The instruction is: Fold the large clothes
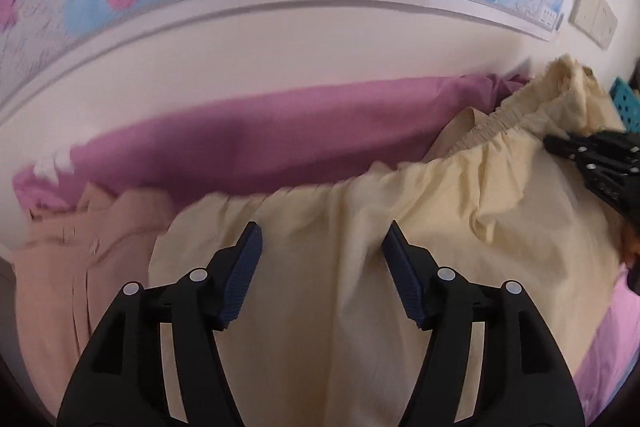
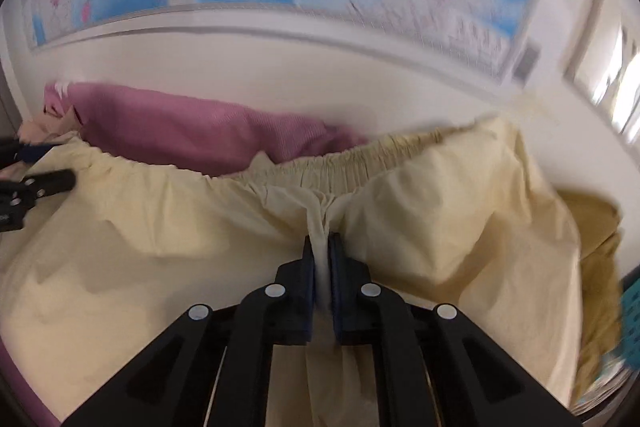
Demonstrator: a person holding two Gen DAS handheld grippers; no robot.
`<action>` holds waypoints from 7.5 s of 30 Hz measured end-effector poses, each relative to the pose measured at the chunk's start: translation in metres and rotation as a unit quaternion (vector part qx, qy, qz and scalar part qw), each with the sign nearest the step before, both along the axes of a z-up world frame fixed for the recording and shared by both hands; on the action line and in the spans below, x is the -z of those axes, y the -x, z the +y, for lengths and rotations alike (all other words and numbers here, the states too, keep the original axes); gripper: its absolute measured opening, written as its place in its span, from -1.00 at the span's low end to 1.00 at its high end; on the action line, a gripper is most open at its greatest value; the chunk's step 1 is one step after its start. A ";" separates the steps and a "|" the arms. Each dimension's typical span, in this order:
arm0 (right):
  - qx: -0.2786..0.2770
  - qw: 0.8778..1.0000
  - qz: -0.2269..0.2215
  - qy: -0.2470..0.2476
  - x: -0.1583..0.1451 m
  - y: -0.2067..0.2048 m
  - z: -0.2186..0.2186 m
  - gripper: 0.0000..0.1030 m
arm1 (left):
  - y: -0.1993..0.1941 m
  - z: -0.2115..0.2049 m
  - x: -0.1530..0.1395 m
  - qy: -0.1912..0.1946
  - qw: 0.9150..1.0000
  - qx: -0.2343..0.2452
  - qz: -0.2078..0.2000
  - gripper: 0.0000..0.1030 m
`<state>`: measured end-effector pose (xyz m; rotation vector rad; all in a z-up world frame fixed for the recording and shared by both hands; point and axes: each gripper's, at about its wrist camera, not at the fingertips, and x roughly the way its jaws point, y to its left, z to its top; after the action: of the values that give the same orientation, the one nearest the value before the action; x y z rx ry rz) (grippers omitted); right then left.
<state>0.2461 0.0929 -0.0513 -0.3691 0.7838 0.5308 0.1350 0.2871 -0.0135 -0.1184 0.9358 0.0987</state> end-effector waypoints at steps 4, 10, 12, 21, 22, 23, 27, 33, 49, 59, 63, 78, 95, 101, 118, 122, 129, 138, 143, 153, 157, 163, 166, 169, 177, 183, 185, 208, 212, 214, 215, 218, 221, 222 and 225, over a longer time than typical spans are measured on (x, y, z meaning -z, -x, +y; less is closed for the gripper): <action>-0.013 1.000 -0.006 0.013 0.003 0.007 -0.005 -0.79 | 0.052 0.010 -0.023 0.015 0.998 -0.014 -0.053 0.20; -0.019 1.000 -0.002 -0.010 -0.005 0.019 -0.013 -0.43 | 0.135 -0.008 -0.037 0.000 0.995 0.012 -0.096 0.36; -0.013 0.999 -0.001 -0.044 -0.014 0.025 -0.022 -0.04 | 0.135 -0.014 -0.034 -0.034 0.995 0.015 -0.095 0.36; 0.001 0.998 -0.065 -0.014 -0.020 0.034 -0.032 0.14 | 0.088 0.007 0.007 0.009 0.999 0.003 -0.041 0.34; 0.011 0.999 -0.042 -0.016 -0.013 0.018 -0.035 0.15 | 0.085 0.011 0.012 0.017 0.999 -0.001 -0.035 0.37; 0.014 0.999 -0.014 -0.034 -0.005 0.006 -0.041 0.19 | 0.082 0.017 0.021 0.028 0.999 -0.005 -0.027 0.38; 0.012 0.998 0.018 -0.059 0.002 -0.005 -0.049 0.20 | 0.077 0.025 0.036 0.045 0.999 -0.016 -0.014 0.41; -0.003 0.980 0.038 -0.196 -0.039 0.039 -0.115 0.44 | 0.128 0.019 0.000 0.044 0.994 -0.043 -0.089 0.46; 0.071 0.869 0.261 -0.415 0.068 0.101 -0.218 0.56 | 0.199 -0.013 0.061 0.304 0.951 -0.013 -0.050 0.54; 0.151 0.850 0.228 -0.451 0.073 0.073 -0.195 0.53 | 0.152 -0.005 0.082 0.398 0.913 -0.067 -0.058 0.65; 0.135 0.845 0.225 -0.465 0.072 0.071 -0.198 -0.47 | 0.151 -0.004 0.078 0.417 0.903 -0.070 -0.077 0.08; 0.061 0.913 0.233 -0.329 0.046 0.170 -0.230 0.14 | 0.249 -0.046 0.043 0.281 0.956 0.036 -0.071 -0.44; 0.068 0.979 0.020 -0.191 0.021 0.214 -0.252 -0.35 | 0.283 -0.131 -0.023 0.134 0.954 0.208 -0.170 0.48; 0.092 0.975 0.012 -0.204 0.018 0.196 -0.273 -0.95 | 0.212 -0.108 0.012 0.161 0.975 0.123 -0.097 -0.31; 0.080 0.972 0.051 -0.215 0.040 0.194 -0.276 -0.78 | 0.207 -0.086 0.027 0.213 0.970 0.092 -0.074 -0.56; 0.099 0.972 0.047 -0.207 0.041 0.186 -0.283 -0.93 | 0.206 -0.085 0.027 0.221 0.969 0.086 -0.071 -0.62; 0.193 0.944 0.053 -0.262 0.046 0.168 -0.328 -1.00 | 0.205 -0.078 0.032 0.244 0.965 0.077 -0.062 -0.67; 0.094 0.968 0.041 -0.229 0.023 0.175 -0.269 -0.42 | 0.208 -0.098 0.016 0.185 0.974 0.107 -0.077 -0.26; 0.136 0.945 0.103 -0.278 0.057 0.144 -0.292 -0.89 | 0.207 -0.091 0.021 0.203 0.971 0.101 -0.073 -0.38; 0.103 0.958 0.007 -0.267 -0.005 0.174 -0.265 -0.02 | 0.223 -0.101 -0.026 0.089 0.983 0.083 -0.139 0.55; 0.059 0.971 0.003 -0.233 -0.006 0.158 -0.220 -0.01 | 0.205 -0.103 -0.033 0.038 0.987 0.077 -0.136 0.56; 0.102 0.963 0.098 -0.228 0.047 0.100 -0.200 0.06 | 0.172 -0.090 -0.005 0.018 0.996 0.038 -0.082 0.52; 0.113 0.961 0.103 -0.232 0.052 0.102 -0.204 0.11 | 0.173 -0.094 0.000 -0.001 0.996 0.036 -0.084 0.53; 0.113 0.962 0.077 -0.238 0.034 0.118 -0.207 0.11 | 0.172 -0.097 0.001 -0.010 0.996 0.031 -0.083 0.55; 0.023 0.966 0.028 -0.256 -0.002 0.168 -0.175 0.27 | 0.171 -0.102 0.003 -0.014 0.996 0.018 -0.085 0.67; 0.007 0.984 0.041 -0.176 0.029 0.171 -0.131 0.43 | 0.173 -0.112 0.004 -0.023 0.996 0.013 -0.088 0.89; 0.006 0.988 0.029 -0.152 0.040 0.170 -0.121 0.52 | 0.171 -0.110 0.006 -0.016 0.996 0.004 -0.087 0.89; 0.007 0.900 0.228 -0.372 0.053 0.218 -0.228 0.73 | 0.277 -0.035 0.015 0.172 0.979 -0.034 -0.108 0.88; 0.037 0.887 0.249 -0.388 0.072 0.212 -0.226 0.73 | 0.278 -0.042 0.040 0.202 0.977 -0.021 -0.070 0.86; 0.046 0.883 0.250 -0.394 0.075 0.206 -0.221 0.73 | 0.275 -0.047 0.048 0.227 0.972 -0.007 -0.060 0.85; 0.051 0.883 0.249 -0.395 0.076 0.203 -0.217 0.74 | 0.272 -0.050 0.051 0.235 0.970 -0.001 -0.058 0.85; 0.078 0.881 0.249 -0.395 0.081 0.192 -0.209 0.81 | 0.260 -0.059 0.060 0.256 0.965 0.011 -0.052 0.85; 0.105 0.875 0.240 -0.406 0.080 0.182 -0.201 0.84 | 0.244 -0.064 0.072 0.287 0.957 0.016 -0.041 0.85; 0.113 0.872 0.236 -0.413 0.079 0.179 -0.198 0.87 | 0.241 -0.064 0.073 0.288 0.957 0.013 -0.044 0.85; 0.143 0.868 0.224 -0.420 0.078 0.171 -0.195 0.88 | 0.230 -0.060 0.073 0.304 0.951 0.004 -0.051 0.85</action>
<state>0.0747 -0.1022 -0.1295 0.6984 0.9486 0.6302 -0.0947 0.2273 -0.0864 -0.6845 0.8371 -0.2064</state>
